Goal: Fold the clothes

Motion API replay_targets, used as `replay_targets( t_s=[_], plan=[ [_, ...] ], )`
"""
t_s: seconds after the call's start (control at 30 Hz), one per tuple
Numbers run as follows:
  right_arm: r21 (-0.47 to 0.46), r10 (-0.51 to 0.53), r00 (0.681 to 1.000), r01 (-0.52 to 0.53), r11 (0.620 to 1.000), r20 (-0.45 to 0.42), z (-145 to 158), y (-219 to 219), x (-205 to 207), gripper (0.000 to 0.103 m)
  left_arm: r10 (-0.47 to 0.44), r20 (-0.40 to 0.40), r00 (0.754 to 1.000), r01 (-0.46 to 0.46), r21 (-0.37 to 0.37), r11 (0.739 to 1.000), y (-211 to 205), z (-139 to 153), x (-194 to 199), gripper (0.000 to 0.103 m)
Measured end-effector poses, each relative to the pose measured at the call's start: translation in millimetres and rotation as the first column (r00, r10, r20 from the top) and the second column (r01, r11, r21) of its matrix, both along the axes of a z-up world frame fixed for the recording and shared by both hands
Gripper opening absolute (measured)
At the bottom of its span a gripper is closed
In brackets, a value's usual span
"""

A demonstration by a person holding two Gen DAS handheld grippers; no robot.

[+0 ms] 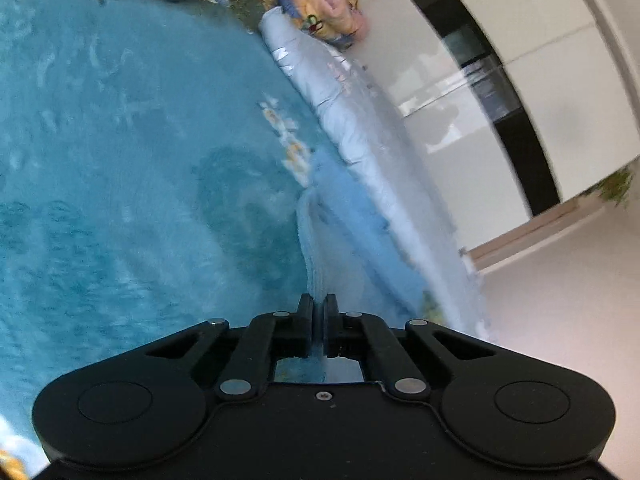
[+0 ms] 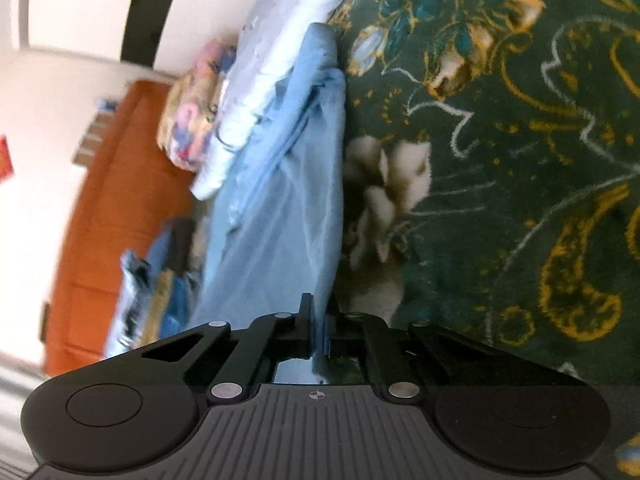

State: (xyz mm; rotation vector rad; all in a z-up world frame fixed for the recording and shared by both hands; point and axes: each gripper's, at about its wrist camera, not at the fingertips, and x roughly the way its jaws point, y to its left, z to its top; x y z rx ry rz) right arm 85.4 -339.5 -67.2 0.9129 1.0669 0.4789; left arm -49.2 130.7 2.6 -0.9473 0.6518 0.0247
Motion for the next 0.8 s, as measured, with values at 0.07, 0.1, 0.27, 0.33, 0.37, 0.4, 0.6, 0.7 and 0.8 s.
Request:
replay_targets(
  t_s=[0.07, 0.1, 0.27, 0.33, 0.37, 0.4, 0.6, 0.7, 0.8],
  plan=[
    [-0.041, 0.001, 1.000, -0.002, 0.999, -0.030, -7, 0, 0, 0.003, 0.010, -0.061, 0.998, -0.010, -0.002, 1.000, 2, -17, 0, 0.001],
    [-0.047, -0.012, 0.999, 0.010, 0.999, -0.053, -12, -1, 0, 0.003, 0.012, -0.086, 0.996, -0.013, -0.013, 1.000, 3, -25, 2, 0.001],
    [-0.045, -0.018, 0.997, 0.015, 0.999, -0.069, -19, -2, -1, 0.003, 0.002, -0.139, 0.990, -0.001, 0.006, 1.000, 2, -45, 5, 0.001],
    [-0.057, -0.012, 0.998, 0.009, 0.998, -0.067, -19, -1, -1, 0.003, -0.005, -0.138, 0.990, 0.006, 0.013, 1.000, 2, -45, 6, 0.001],
    [-0.061, -0.011, 0.998, 0.007, 0.998, -0.064, -19, 0, -1, 0.003, -0.008, -0.137, 0.991, 0.010, 0.015, 1.000, 3, -46, 5, 0.002],
    [-0.064, -0.009, 0.998, 0.005, 0.998, -0.061, -19, 0, -2, 0.003, -0.012, -0.134, 0.991, 0.014, 0.017, 1.000, 3, -46, 5, 0.002],
    [-0.106, 0.009, 1.000, -0.011, 0.994, -0.019, -6, 1, -3, 0.005, -0.069, -0.090, 0.994, 0.072, 0.039, 0.997, 9, -30, 2, 0.025],
    [-0.187, 0.027, 0.997, -0.012, 0.982, 0.078, 18, -1, -1, 0.020, -0.083, -0.031, 0.996, 0.085, 0.061, 0.995, 15, -13, -2, 0.045],
    [-0.225, 0.011, 0.992, 0.017, 0.974, 0.123, 30, -3, 6, 0.031, -0.072, -0.008, 0.997, 0.073, 0.095, 0.993, 18, -3, -3, 0.057]
  ],
)
